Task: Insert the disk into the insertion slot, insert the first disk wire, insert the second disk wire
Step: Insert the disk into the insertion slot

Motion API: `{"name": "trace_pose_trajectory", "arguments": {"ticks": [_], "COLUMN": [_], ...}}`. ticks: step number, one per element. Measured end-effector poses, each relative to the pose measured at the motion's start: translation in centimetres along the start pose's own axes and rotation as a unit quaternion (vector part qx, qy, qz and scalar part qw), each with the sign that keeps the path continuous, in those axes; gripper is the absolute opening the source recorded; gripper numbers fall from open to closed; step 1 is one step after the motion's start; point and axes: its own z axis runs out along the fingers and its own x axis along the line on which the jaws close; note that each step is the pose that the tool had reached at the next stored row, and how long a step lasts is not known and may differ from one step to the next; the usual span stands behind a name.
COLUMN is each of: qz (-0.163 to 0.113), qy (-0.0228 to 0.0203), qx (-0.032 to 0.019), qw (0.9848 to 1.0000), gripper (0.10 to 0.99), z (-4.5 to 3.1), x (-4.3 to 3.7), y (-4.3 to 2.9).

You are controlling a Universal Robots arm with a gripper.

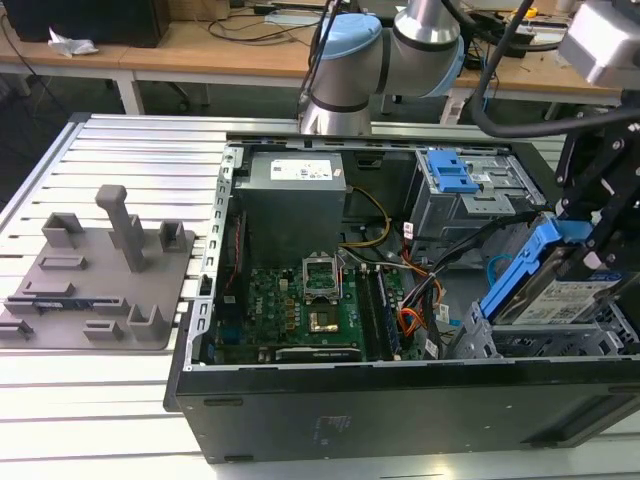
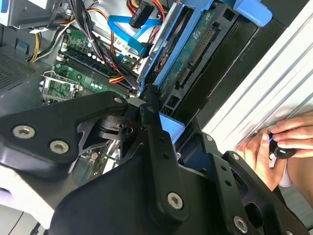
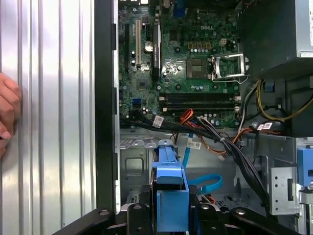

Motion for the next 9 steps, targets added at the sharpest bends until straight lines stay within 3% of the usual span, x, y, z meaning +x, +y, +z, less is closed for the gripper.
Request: {"name": "trace_pose_trajectory", "arguments": {"ticks": [5,9], "qz": [0.000,0.000], "qy": [0.0002,0.0002], "qx": [0.0000,0.0000], "qw": [1.0000,1.0000], "gripper": [0.376,0.620], "z": [1.14,1.28], "x": [0.05,0.06], "y": [-0.04,-0.04]}}
